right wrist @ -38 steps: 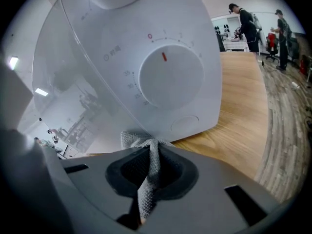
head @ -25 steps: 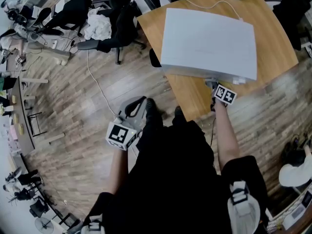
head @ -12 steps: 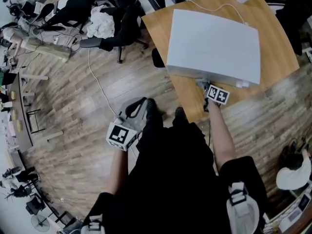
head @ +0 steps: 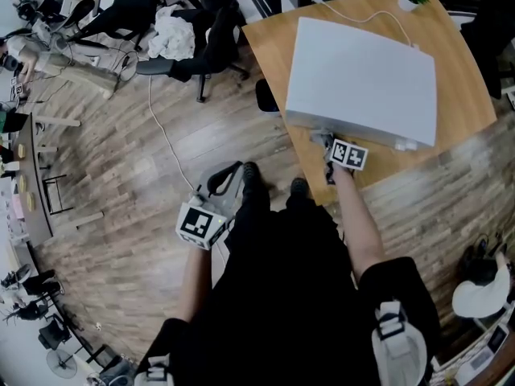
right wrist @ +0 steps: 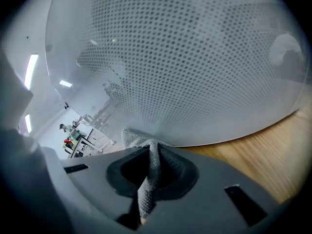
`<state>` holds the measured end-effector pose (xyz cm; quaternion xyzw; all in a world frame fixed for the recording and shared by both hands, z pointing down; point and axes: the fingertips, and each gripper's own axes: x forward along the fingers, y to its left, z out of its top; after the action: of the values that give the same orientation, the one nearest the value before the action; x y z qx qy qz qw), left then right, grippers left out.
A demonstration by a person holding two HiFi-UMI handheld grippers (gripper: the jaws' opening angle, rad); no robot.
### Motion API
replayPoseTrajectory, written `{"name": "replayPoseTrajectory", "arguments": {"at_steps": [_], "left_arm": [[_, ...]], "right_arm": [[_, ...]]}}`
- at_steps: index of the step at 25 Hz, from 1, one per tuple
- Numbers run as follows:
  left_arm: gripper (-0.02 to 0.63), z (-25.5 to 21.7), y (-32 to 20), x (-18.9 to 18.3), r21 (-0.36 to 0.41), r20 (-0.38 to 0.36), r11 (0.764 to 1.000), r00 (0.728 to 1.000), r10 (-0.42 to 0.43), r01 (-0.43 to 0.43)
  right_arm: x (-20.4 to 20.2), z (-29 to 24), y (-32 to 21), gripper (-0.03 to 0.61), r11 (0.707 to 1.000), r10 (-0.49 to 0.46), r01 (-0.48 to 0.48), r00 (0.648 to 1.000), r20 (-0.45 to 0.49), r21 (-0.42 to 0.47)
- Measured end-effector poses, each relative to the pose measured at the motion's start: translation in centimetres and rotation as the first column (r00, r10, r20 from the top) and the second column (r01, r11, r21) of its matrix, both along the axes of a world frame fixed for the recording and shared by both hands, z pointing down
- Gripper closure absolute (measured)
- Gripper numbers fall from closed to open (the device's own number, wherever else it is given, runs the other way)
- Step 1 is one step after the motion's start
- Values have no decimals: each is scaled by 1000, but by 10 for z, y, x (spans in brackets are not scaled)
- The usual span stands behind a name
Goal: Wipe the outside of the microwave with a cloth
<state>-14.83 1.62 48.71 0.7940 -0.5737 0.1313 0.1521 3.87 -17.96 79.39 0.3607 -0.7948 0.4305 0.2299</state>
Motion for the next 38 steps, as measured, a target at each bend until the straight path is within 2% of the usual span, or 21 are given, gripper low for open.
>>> {"name": "replayPoseTrajectory", "arguments": {"at_steps": [25,38], "left_arm": [[612,9,5,-52,-24,-13,999,999,-32,32],[612,9,8,-65,-19,-22,1000,1000,-20,20]], "right_arm": [[-97,10,22,561,995,-93,94,995,40,-35],[-112,1,28,561,990,-137,138,989,53,-14]]}}
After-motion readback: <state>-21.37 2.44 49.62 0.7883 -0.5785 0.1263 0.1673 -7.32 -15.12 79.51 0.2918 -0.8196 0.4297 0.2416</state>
